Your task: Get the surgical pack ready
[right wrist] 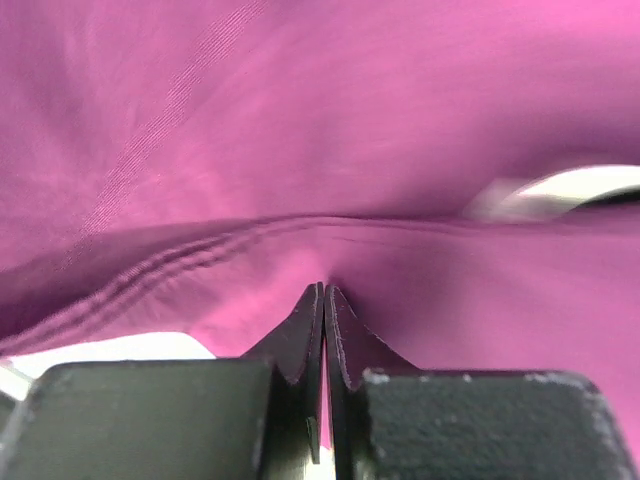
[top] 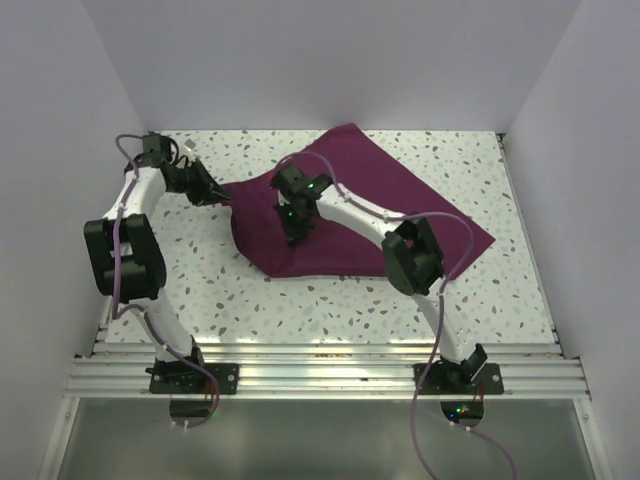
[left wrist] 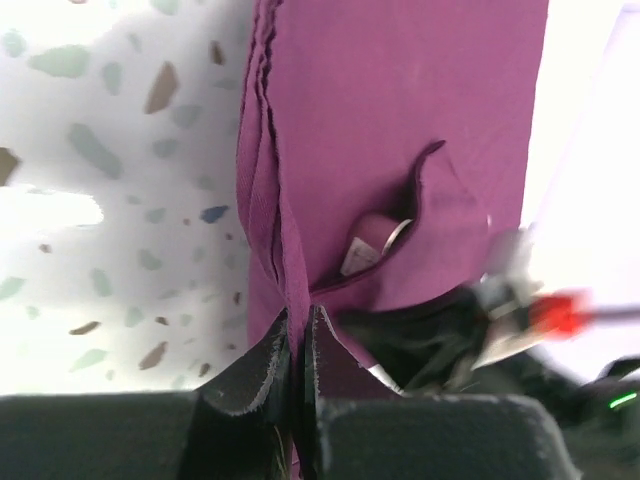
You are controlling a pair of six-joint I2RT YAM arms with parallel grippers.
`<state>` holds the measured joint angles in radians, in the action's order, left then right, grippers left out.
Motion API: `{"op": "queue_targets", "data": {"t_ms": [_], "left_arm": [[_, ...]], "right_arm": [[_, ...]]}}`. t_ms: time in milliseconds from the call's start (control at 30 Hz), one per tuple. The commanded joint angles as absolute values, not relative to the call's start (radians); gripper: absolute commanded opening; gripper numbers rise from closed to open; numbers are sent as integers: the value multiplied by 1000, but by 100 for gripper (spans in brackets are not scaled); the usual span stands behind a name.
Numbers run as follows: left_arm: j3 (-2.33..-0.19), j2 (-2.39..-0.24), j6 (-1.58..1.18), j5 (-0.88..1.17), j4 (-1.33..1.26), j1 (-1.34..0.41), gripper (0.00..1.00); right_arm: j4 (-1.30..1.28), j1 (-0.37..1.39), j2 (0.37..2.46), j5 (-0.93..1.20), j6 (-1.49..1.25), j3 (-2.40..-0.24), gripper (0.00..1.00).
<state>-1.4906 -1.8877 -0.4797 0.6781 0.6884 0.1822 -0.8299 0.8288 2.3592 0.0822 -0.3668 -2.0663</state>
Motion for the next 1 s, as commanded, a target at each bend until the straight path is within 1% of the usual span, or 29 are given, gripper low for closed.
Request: {"op": "queue_targets", "data": {"t_ms": [0,167,267,333,367,433,567,667,833,967], "left_arm": [[-1513,-1818,-543,712,631,138,0],[-1528,-1799,-584,716,620,62,0],[-1557,-1801,-610,713,615,23,0],[-1586,-1809,-635,715,612,-17,0],[-1597,-1812,-644,715,609,-41,0],[-1627,-1825,-675,715,592,-66,0],[-1695,-1870,-718,719,581,-147,0],[-1761,-1923,-756,718,574,-204,0],[-1874,-1989,-782,719,580,-270,0],[-1917,-2032,-808,721,571,-336,0]], "right_arm": [[-856,697,2165,97,-377,-2088,0],[-868,519,2025,55,-361,-1965,0],[-862,441,1947,9,-339,-1850,0],[-862,394,1921,0,-344,-1758,0],[-859,344,1901,-26,-345,-1728,0],[-832,299,1893,-12,-353,-1639,0],[-801,235,1922,-11,-360,-1534,0],[-784,212,1973,-2,-373,-1505,0],[-801,207,2061,-15,-356,-1516,0],[-805,201,2109,-5,-357,-1523,0]]}}
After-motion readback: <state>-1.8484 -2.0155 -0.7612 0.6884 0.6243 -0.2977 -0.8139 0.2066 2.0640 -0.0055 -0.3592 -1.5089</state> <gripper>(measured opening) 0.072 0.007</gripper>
